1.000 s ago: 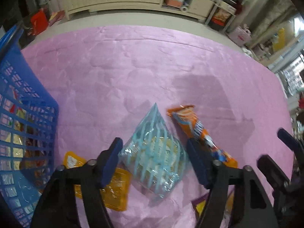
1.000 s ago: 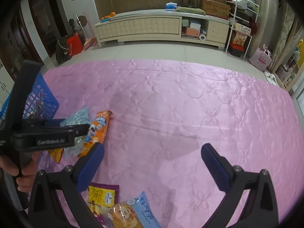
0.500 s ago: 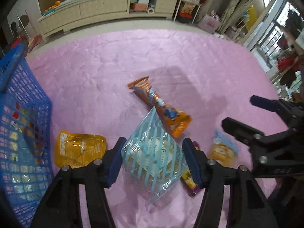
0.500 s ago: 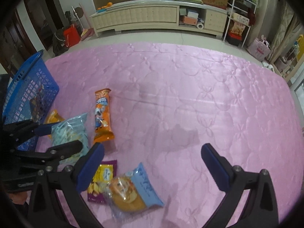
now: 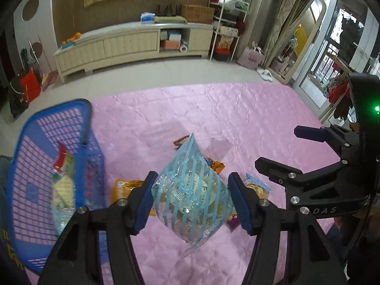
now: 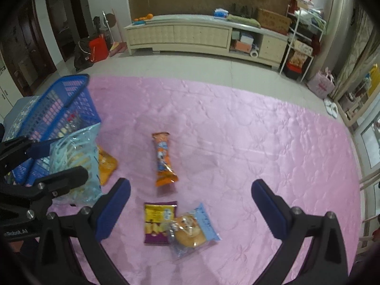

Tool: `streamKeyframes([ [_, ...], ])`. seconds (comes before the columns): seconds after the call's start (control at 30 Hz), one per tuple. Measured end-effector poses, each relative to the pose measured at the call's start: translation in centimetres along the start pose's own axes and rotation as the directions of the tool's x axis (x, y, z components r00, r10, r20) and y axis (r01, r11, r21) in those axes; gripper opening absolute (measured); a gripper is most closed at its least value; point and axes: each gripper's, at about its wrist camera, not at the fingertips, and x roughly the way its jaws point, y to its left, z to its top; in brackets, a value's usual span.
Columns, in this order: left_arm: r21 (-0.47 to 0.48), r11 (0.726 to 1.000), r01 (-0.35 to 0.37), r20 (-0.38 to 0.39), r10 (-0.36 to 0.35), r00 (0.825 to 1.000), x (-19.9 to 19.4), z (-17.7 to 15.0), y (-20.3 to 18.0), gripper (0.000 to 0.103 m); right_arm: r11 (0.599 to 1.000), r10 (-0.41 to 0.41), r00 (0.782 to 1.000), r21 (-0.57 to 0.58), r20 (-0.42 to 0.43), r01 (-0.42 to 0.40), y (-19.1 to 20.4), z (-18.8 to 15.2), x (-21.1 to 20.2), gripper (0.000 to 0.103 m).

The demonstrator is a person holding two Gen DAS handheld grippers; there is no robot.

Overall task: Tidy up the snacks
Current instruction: 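Carry the blue-striped bag over the blue basket with the left gripper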

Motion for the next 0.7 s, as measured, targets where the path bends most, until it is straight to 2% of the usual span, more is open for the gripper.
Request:
streamKeyframes([
  [0.2,0.024,0.999,-0.029,0.048,0.028,0.998,-1.8,0.5,1.8,0.058,1.0,0.016,1.0,-0.024,0.022,-0.016,2.7,0.7,-0.8,0.103],
  [0.43,-0.037,0.997,-0.065,0.126,0.069,0.99,-4.3,0.4,5.3,0.058,0.994,0.055,0.998,-0.095,0.017,-0.053,5.9,1.2,-0.3,0.103],
  [0.7,-0.101,0.985,-0.141,0.124,0.153,0.98,-6.2,-1.5,9.9,0.058,0.969,0.106,0.994,-0.221,-0.019,-0.107,10.0,1.0,2.8,0.103],
])
